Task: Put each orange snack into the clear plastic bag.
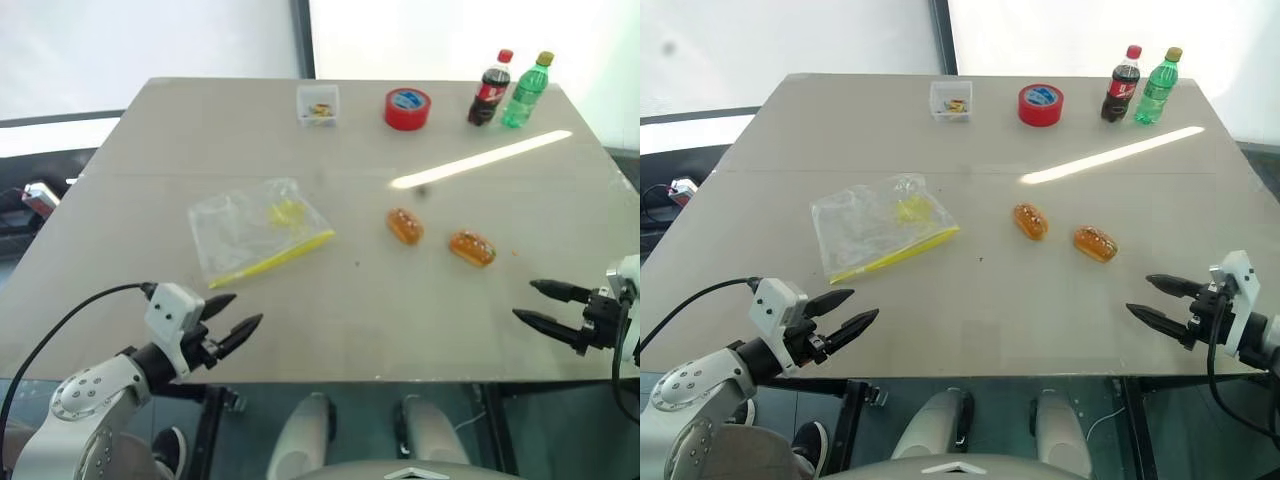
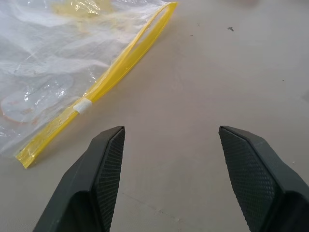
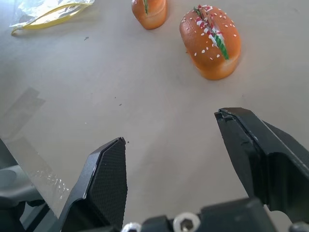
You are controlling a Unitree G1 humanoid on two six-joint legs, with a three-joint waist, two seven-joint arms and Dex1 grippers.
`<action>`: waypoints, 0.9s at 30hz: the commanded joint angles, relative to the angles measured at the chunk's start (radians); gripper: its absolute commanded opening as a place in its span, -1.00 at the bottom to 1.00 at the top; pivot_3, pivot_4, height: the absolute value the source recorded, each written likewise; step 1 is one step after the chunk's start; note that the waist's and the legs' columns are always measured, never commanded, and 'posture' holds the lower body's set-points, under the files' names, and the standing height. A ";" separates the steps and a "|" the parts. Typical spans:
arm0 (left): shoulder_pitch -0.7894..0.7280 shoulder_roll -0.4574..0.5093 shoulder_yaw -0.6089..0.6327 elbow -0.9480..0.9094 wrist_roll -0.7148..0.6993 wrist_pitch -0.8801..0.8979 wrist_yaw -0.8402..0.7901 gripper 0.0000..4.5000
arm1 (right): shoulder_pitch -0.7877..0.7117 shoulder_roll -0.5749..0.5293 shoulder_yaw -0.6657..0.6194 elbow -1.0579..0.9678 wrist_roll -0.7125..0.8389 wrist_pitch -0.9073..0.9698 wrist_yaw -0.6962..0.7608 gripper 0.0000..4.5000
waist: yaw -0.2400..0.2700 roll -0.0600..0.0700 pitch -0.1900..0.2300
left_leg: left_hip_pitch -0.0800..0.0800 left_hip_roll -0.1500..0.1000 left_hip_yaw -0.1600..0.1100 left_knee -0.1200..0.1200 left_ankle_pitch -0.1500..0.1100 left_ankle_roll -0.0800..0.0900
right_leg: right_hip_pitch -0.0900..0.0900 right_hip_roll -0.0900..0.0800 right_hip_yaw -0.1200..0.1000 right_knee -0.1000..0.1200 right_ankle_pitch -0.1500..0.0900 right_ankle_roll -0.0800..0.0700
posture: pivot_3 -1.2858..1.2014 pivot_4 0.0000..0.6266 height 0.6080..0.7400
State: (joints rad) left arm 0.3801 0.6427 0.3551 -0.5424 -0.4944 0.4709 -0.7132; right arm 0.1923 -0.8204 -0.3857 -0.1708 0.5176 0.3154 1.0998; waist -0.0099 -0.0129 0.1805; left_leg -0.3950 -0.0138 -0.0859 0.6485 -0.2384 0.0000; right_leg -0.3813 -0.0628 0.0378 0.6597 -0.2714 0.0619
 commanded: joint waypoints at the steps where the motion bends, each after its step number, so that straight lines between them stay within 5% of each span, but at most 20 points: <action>1: 0.015 0.012 0.037 -0.046 -0.028 -0.012 -0.021 0.45 | 0.011 -0.025 -0.038 -0.037 0.025 0.002 0.022 0.52 | 0.000 0.000 0.000 | 0.000 0.000 0.000 0.000 0.000 0.000 | 0.000 0.000 0.000 0.000 0.000 0.000 | 0.03 -0.52 1.00; 27: -0.043 0.003 0.004 0.000 -0.020 0.000 0.006 0.45 | -0.009 -0.008 0.013 -0.085 0.025 -0.024 0.027 0.52 | 0.001 0.000 0.000 | 0.000 0.000 0.000 0.000 0.000 0.000 | 0.000 0.000 0.000 0.000 0.000 0.000 | 0.03 -0.52 1.00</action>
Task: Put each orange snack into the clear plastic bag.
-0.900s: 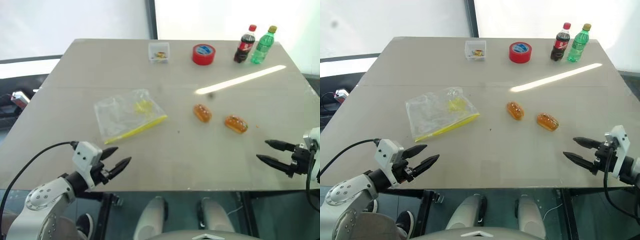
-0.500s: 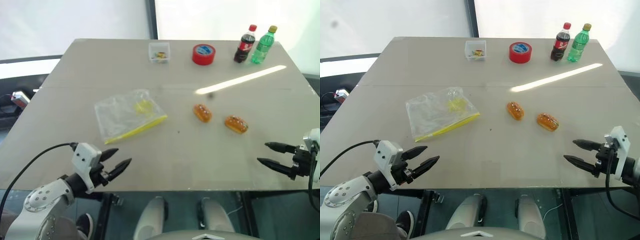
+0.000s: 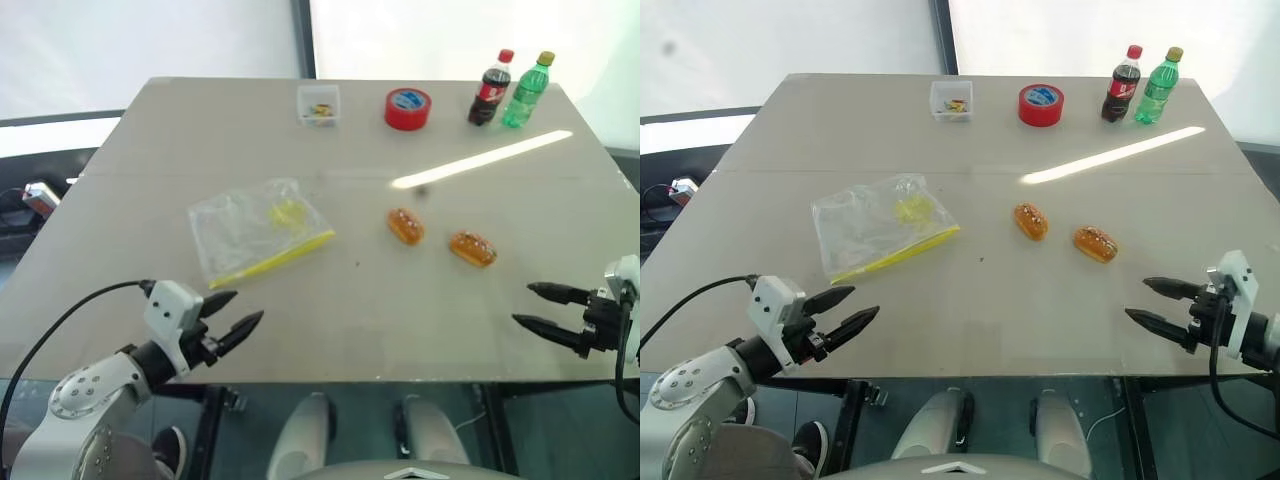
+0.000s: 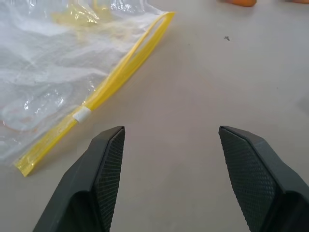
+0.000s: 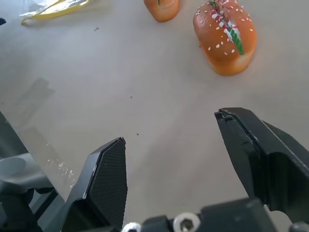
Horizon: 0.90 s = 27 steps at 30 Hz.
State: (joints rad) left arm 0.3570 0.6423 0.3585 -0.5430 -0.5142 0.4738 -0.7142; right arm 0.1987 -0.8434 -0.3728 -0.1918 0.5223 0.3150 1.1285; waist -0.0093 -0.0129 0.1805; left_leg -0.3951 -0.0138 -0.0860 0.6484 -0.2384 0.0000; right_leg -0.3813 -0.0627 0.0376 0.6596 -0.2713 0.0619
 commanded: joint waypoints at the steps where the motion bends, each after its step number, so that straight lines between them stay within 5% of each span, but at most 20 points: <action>1: -0.026 0.005 0.000 0.008 0.002 -0.003 0.008 0.45 | -0.022 0.022 0.002 -0.074 0.027 -0.022 -0.008 0.52 | -0.001 0.000 0.000 | 0.000 0.000 0.000 0.000 0.000 0.000 | 0.000 0.000 0.000 0.000 0.000 0.000 | 0.03 -0.52 1.00; 9: -0.181 0.004 0.194 0.124 -0.242 0.214 0.132 0.45 | -0.090 0.089 0.041 -0.256 0.079 -0.045 -0.051 0.52 | -0.001 0.000 0.000 | 0.000 0.001 -0.003 0.000 0.000 0.000 | 0.000 0.001 -0.003 0.001 0.001 0.003 | 0.03 -0.52 1.00; 18: -0.332 0.102 0.257 0.352 -0.247 0.376 0.220 0.45 | -0.188 0.092 0.111 -0.249 0.045 -0.047 -0.095 0.52 | -0.003 -0.001 0.000 | 0.000 -0.001 -0.003 0.000 0.000 0.000 | 0.000 0.001 -0.003 0.001 0.002 0.003 | 0.03 -0.52 1.00; 27: -0.536 -0.063 0.042 0.500 -0.183 0.319 0.215 0.45 | -0.269 0.116 0.145 -0.250 0.061 -0.021 -0.139 0.52 | 0.011 -0.001 0.000 | -0.001 -0.002 -0.004 0.001 0.000 0.000 | 0.000 -0.001 -0.004 0.001 0.002 0.003 | 0.03 -0.52 1.00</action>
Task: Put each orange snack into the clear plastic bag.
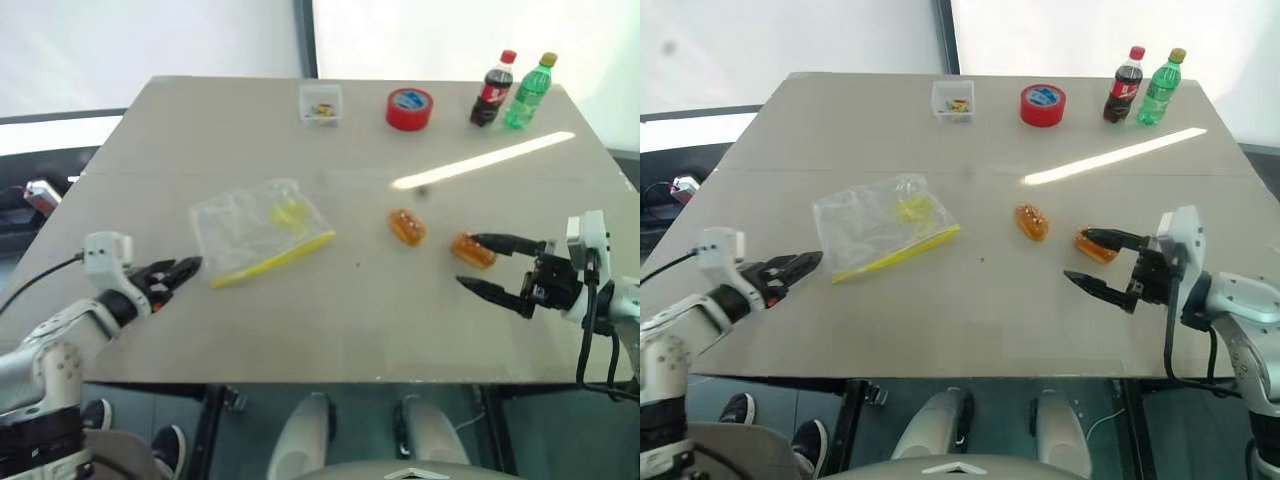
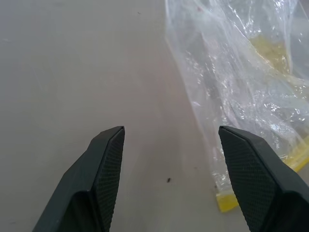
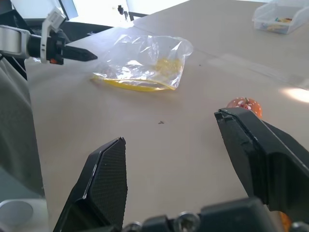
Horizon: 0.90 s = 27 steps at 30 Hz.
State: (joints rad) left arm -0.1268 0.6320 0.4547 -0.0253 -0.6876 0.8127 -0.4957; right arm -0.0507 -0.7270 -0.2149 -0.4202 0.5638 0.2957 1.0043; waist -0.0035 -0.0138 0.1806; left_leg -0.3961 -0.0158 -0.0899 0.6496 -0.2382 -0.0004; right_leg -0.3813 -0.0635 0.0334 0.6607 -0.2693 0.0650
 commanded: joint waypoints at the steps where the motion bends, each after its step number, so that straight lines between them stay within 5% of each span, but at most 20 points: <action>1: -0.067 -0.078 -0.064 -0.017 -0.013 -0.014 0.001 0.45 | -0.028 0.002 -0.013 -0.018 0.014 -0.005 -0.022 0.52 | 0.006 0.000 0.000 | 0.000 0.000 0.000 0.001 0.000 0.000 | 0.000 -0.001 0.000 0.000 0.000 0.000 | 0.03 -0.52 1.00; 3: -0.075 -0.111 -0.081 -0.017 -0.019 0.000 0.002 0.45 | -0.037 0.006 -0.013 -0.015 0.011 -0.004 -0.034 0.52 | 0.004 0.000 0.000 | 0.000 0.000 0.000 0.001 0.000 0.000 | 0.000 -0.001 0.001 0.000 0.000 0.000 | 0.03 -0.52 1.00; 6: -0.096 -0.164 -0.098 0.001 -0.029 0.038 0.033 0.15 | -0.041 0.011 0.000 -0.018 0.010 -0.001 -0.043 0.52 | -0.003 0.000 -0.001 | 0.000 0.000 0.000 -0.002 0.000 0.000 | -0.001 -0.001 0.001 0.000 0.000 0.000 | 0.03 -0.52 1.00; 13: -0.132 -0.224 -0.049 -0.033 -0.138 0.183 0.100 -0.99 | -0.070 0.041 0.048 -0.001 -0.021 -0.020 -0.061 0.52 | -0.005 0.000 -0.001 | 0.000 -0.001 0.000 0.000 0.000 0.000 | 0.000 -0.001 0.000 0.000 0.000 0.001 | 0.03 -0.52 1.00; 20: -0.149 -0.256 0.033 -0.049 -0.300 0.333 0.175 -0.99 | -0.133 0.087 0.157 0.046 -0.141 -0.061 -0.103 0.52 | -0.009 0.000 -0.001 | 0.001 -0.001 -0.001 0.000 0.000 0.000 | 0.000 0.001 0.000 0.002 0.000 0.001 | 0.03 -0.52 1.00; 27: -0.103 -0.234 0.107 -0.120 -0.698 0.560 0.257 -0.99 | -0.281 0.113 0.446 0.220 -0.573 -0.185 -0.224 0.52 | -0.013 0.000 -0.001 | 0.000 -0.001 -0.001 0.000 0.000 0.000 | -0.002 0.000 0.000 0.002 0.000 0.001 | 0.03 -0.52 1.00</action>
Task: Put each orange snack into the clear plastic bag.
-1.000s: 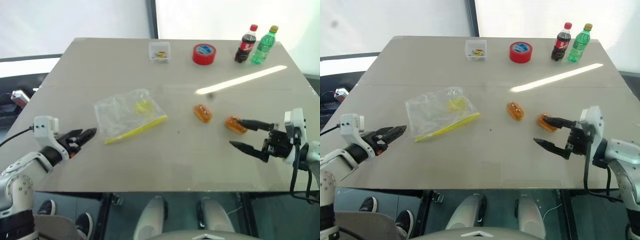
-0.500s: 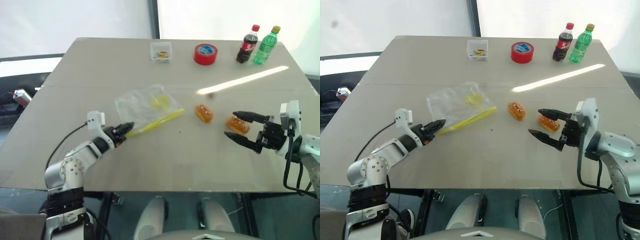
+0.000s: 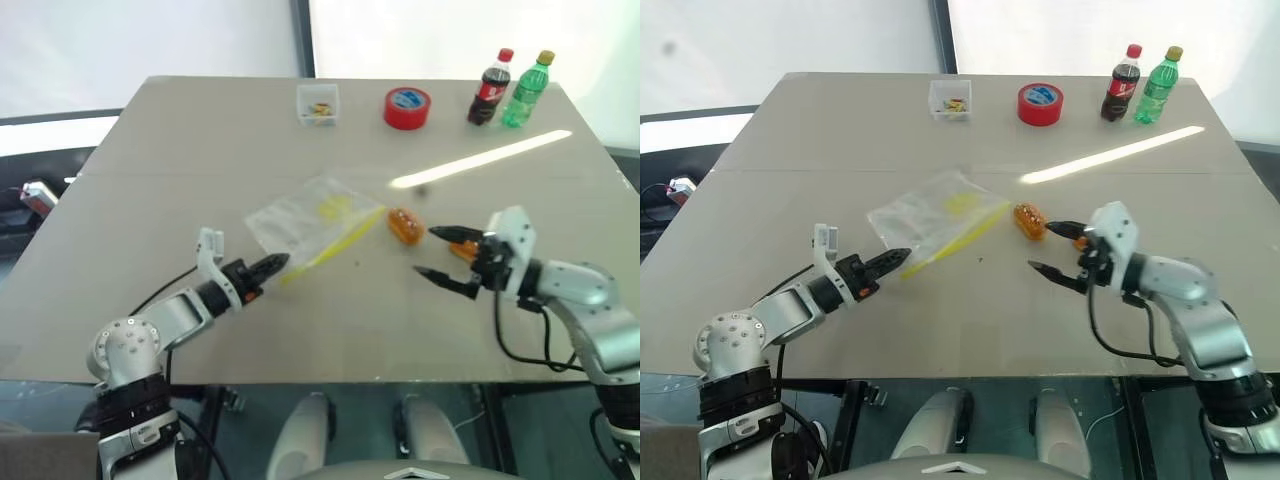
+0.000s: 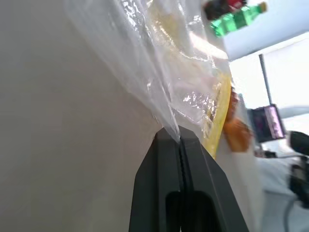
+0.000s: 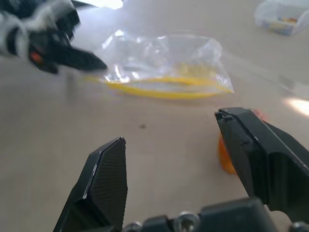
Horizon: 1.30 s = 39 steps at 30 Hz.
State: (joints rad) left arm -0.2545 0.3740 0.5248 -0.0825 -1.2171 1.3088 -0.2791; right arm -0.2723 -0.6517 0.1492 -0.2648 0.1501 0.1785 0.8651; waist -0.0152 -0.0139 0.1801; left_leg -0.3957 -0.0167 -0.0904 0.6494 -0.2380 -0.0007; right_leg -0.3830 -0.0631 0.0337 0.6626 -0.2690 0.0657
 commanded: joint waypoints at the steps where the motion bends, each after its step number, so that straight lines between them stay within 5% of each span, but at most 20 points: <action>1: 0.042 0.039 0.033 -0.074 -0.211 0.077 0.053 -0.99 | -0.085 0.065 0.107 0.096 -0.207 -0.079 -0.128 0.52 | -0.002 0.000 0.000 | 0.000 0.001 0.000 0.000 0.000 0.000 | -0.001 0.000 0.000 0.000 0.000 0.000 | 0.03 -0.52 1.00; 12: 0.142 0.152 -0.065 -0.091 -0.423 0.005 0.178 -0.99 | -0.245 0.193 0.220 0.293 -0.421 -0.214 -0.248 0.52 | 0.005 0.000 0.000 | -0.002 -0.001 0.001 -0.002 0.003 -0.006 | -0.004 0.000 0.003 0.002 0.000 -0.001 | 0.03 -0.52 1.00; 20: 0.143 0.189 -0.119 -0.046 -0.364 -0.054 0.178 -1.00 | -0.236 0.198 0.215 0.294 -0.410 -0.253 -0.217 -0.89 | -0.001 0.000 0.000 | -0.001 -0.003 0.001 -0.003 0.003 -0.005 | -0.004 0.001 0.003 0.002 0.000 -0.001 | 0.03 -0.52 1.00; 22: 0.143 0.200 -0.134 -0.055 -0.312 -0.072 0.158 -1.00 | -0.236 0.199 0.213 0.300 -0.410 -0.258 -0.217 -0.95 | -0.001 0.000 0.000 | -0.001 -0.003 0.001 -0.003 0.003 -0.005 | -0.004 0.001 0.003 0.002 0.000 -0.001 | 0.03 -0.52 1.00; 25: 0.143 0.223 -0.182 -0.122 -0.123 -0.193 0.069 -1.00 | -0.245 0.206 0.213 0.314 -0.416 -0.259 -0.223 -0.95 | -0.001 0.000 0.000 | -0.001 -0.004 0.001 -0.003 0.003 -0.005 | -0.004 0.000 0.003 0.002 0.000 -0.001 | 0.03 -0.52 1.00; 30: 0.140 0.235 -0.198 -0.248 0.056 -0.385 -0.087 -0.33 | -0.300 0.251 0.213 0.376 -0.446 -0.227 -0.264 -1.00 | -0.002 0.000 0.000 | -0.002 -0.004 0.002 -0.003 0.004 -0.006 | -0.005 0.001 0.004 0.001 0.000 -0.001 | 0.03 -0.52 1.00; 32: 0.132 0.230 -0.199 -0.286 0.138 -0.464 -0.088 -0.33 | -0.326 0.279 0.208 0.407 -0.451 -0.204 -0.283 -1.00 | -0.002 0.000 0.000 | -0.001 -0.004 0.003 -0.004 0.004 -0.006 | -0.005 0.000 0.005 0.000 0.000 -0.001 | 0.03 -0.52 1.00; 36: 0.084 0.223 -0.303 -0.375 0.524 -0.792 -0.075 -0.33 | -0.432 0.353 0.215 0.558 -0.468 -0.194 -0.330 -1.00 | 0.000 0.000 0.000 | -0.002 -0.004 0.003 -0.006 0.005 -0.008 | -0.006 0.001 0.005 0.000 0.000 -0.001 | 0.03 -0.52 1.00; 39: 0.116 0.316 -0.502 -0.389 0.966 -1.084 -0.075 -0.33 | -0.551 0.402 0.229 0.732 -0.519 -0.213 -0.413 -1.00 | -0.002 0.000 0.000 | -0.002 -0.005 0.005 -0.008 0.005 -0.008 | -0.008 0.001 0.006 0.000 0.001 -0.002 | 0.03 -0.52 1.00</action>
State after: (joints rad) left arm -0.1516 0.6729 0.0837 -0.4364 -0.4289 0.3578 -0.3558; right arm -0.7859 -0.2514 0.3859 0.4380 -0.3507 -0.0143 0.4954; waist -0.0168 -0.0141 0.1801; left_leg -0.3979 -0.0218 -0.0843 0.6403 -0.2330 -0.0090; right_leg -0.3919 -0.0625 0.0413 0.6627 -0.2680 0.0636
